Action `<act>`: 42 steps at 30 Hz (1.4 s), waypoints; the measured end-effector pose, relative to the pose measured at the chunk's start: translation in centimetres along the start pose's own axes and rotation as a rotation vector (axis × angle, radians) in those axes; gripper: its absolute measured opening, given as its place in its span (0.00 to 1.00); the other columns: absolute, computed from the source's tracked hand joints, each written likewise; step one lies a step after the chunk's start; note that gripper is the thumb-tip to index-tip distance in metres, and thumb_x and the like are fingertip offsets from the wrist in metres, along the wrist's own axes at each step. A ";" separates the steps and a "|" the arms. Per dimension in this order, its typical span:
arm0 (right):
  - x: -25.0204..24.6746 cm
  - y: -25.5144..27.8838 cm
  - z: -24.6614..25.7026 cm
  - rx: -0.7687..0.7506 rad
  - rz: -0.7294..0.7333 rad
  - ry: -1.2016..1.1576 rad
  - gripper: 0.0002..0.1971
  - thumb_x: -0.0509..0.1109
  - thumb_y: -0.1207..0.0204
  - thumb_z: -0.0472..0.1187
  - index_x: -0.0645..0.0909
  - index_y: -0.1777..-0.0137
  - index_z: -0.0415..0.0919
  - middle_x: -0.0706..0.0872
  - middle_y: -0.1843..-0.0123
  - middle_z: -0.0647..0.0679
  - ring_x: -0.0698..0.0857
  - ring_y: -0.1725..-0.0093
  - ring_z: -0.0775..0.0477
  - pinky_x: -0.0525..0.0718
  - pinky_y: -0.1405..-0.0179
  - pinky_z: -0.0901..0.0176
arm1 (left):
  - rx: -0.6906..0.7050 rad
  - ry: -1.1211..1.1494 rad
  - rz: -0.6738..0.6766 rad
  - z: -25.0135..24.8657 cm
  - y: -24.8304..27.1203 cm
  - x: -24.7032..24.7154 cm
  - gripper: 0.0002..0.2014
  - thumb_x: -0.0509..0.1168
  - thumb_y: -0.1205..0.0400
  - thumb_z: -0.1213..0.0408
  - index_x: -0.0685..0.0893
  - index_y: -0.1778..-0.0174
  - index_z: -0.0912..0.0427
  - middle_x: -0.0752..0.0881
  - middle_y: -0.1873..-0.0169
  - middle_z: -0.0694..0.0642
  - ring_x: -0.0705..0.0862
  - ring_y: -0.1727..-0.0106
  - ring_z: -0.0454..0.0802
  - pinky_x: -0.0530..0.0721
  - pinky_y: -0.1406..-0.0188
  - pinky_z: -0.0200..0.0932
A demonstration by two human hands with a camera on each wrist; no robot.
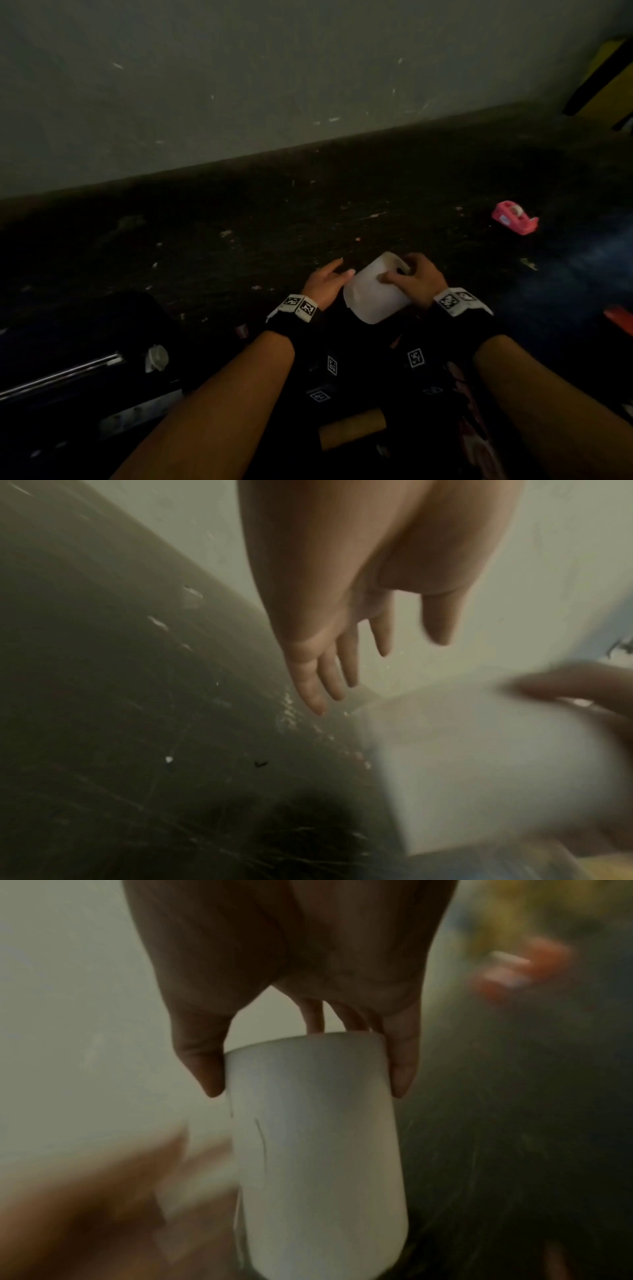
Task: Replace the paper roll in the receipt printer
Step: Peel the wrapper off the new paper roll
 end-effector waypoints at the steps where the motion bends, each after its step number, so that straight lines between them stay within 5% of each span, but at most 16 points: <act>1: -0.8 0.5 -0.8 0.032 0.004 -0.160 0.44 0.79 0.41 0.54 0.66 0.26 0.45 0.74 0.27 0.41 0.76 0.32 0.38 0.76 0.33 0.42 | -0.018 0.018 -0.001 -0.2 0.4 -0.1 0.31 0.64 0.20 0.50 0.63 0.21 0.48 0.71 0.24 0.55 0.71 0.24 0.57 0.70 0.28 0.56; 4: -2.7 3.4 -2.9 0.055 0.004 -0.552 0.35 0.79 0.44 0.52 0.75 0.34 0.48 0.78 0.32 0.40 0.80 0.38 0.37 0.83 0.43 0.39 | -0.046 0.143 0.064 -1.0 2.5 1.4 0.37 0.69 0.29 0.40 0.66 0.24 0.41 0.68 0.23 0.54 0.69 0.25 0.61 0.74 0.34 0.66; 7: -3.9 6.3 -3.8 0.012 0.030 -0.809 0.24 0.75 0.39 0.51 0.78 0.42 0.48 0.80 0.34 0.38 0.81 0.39 0.35 0.85 0.49 0.38 | -0.007 0.253 0.171 -2.8 5.2 3.8 0.24 0.65 0.24 0.44 0.73 0.31 0.39 0.73 0.28 0.55 0.72 0.29 0.62 0.79 0.44 0.64; 10: -5.1 9.7 -3.9 -0.038 0.037 -0.941 0.19 0.68 0.30 0.48 0.78 0.39 0.46 0.82 0.37 0.38 0.83 0.43 0.37 0.84 0.52 0.43 | 0.057 0.265 0.270 -4.8 7.8 6.3 0.18 0.63 0.21 0.48 0.74 0.35 0.38 0.76 0.35 0.55 0.73 0.30 0.63 0.72 0.36 0.73; 14: -5.8 13.7 -4.9 -0.084 0.010 -1.004 0.19 0.67 0.29 0.46 0.77 0.38 0.45 0.81 0.33 0.35 0.81 0.37 0.33 0.81 0.42 0.36 | 0.116 0.223 0.292 -6.1 10.7 8.2 0.22 0.66 0.22 0.55 0.72 0.31 0.43 0.78 0.42 0.55 0.78 0.42 0.59 0.76 0.39 0.69; 17: -5.8 16.7 -5.6 -0.082 0.010 -1.018 0.17 0.67 0.28 0.47 0.77 0.40 0.46 0.81 0.34 0.36 0.81 0.38 0.34 0.79 0.40 0.35 | 0.145 0.192 0.299 -5.8 12.7 9.2 0.11 0.67 0.22 0.58 0.79 0.44 0.44 0.79 0.50 0.53 0.79 0.49 0.56 0.79 0.46 0.64; 20: -6.0 19.2 -6.1 -0.077 -0.039 -0.911 0.17 0.70 0.29 0.49 0.77 0.41 0.48 0.80 0.34 0.39 0.81 0.38 0.37 0.82 0.41 0.36 | 0.129 0.173 0.295 -4.9 14.0 9.5 0.07 0.67 0.23 0.58 0.80 0.51 0.46 0.80 0.50 0.55 0.79 0.48 0.58 0.79 0.46 0.65; 24: -8.5 23.1 -5.2 -0.299 -0.370 -0.389 0.24 0.70 0.27 0.50 0.73 0.31 0.50 0.78 0.32 0.48 0.76 0.33 0.47 0.74 0.31 0.49 | 0.079 0.105 0.286 -3.5 15.4 9.2 0.13 0.70 0.26 0.55 0.81 0.46 0.45 0.78 0.38 0.59 0.77 0.38 0.64 0.80 0.45 0.70; 29: -7.2 26.5 -3.1 -0.493 -0.376 0.263 0.16 0.68 0.25 0.47 0.80 0.37 0.49 0.75 0.27 0.46 0.72 0.26 0.48 0.62 0.33 0.64 | 0.043 0.078 0.248 -2.0 16.8 8.8 0.28 0.74 0.32 0.51 0.77 0.36 0.43 0.75 0.33 0.59 0.76 0.36 0.65 0.85 0.54 0.64; 35: -5.8 28.3 -3.1 -0.534 -0.411 0.244 0.14 0.69 0.26 0.45 0.82 0.40 0.49 0.79 0.31 0.47 0.76 0.31 0.50 0.68 0.30 0.59 | 0.043 0.082 0.251 -1.7 18.5 8.1 0.21 0.71 0.26 0.54 0.75 0.39 0.44 0.74 0.35 0.59 0.76 0.40 0.62 0.84 0.57 0.61; 39: -5.3 29.0 -2.8 -0.555 -0.426 0.219 0.10 0.70 0.27 0.43 0.83 0.46 0.49 0.82 0.38 0.50 0.77 0.40 0.57 0.71 0.40 0.64 | 0.039 0.040 0.236 -1.6 19.5 7.7 0.27 0.73 0.30 0.51 0.74 0.35 0.43 0.73 0.33 0.58 0.75 0.37 0.64 0.85 0.59 0.62; 42: -5.3 29.4 -2.6 -0.544 -0.441 0.172 0.06 0.71 0.28 0.43 0.84 0.51 0.48 0.83 0.42 0.50 0.80 0.42 0.52 0.72 0.44 0.64 | 0.057 0.042 0.232 -1.5 20.0 7.6 0.29 0.73 0.30 0.51 0.74 0.32 0.43 0.74 0.34 0.58 0.75 0.37 0.64 0.85 0.58 0.61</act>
Point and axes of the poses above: each hand's wrist, its own y-axis away from the middle knuckle, its own x-axis out of the palm, z = x × y, the point moved 5 cm from there along -y, towards the middle knuckle
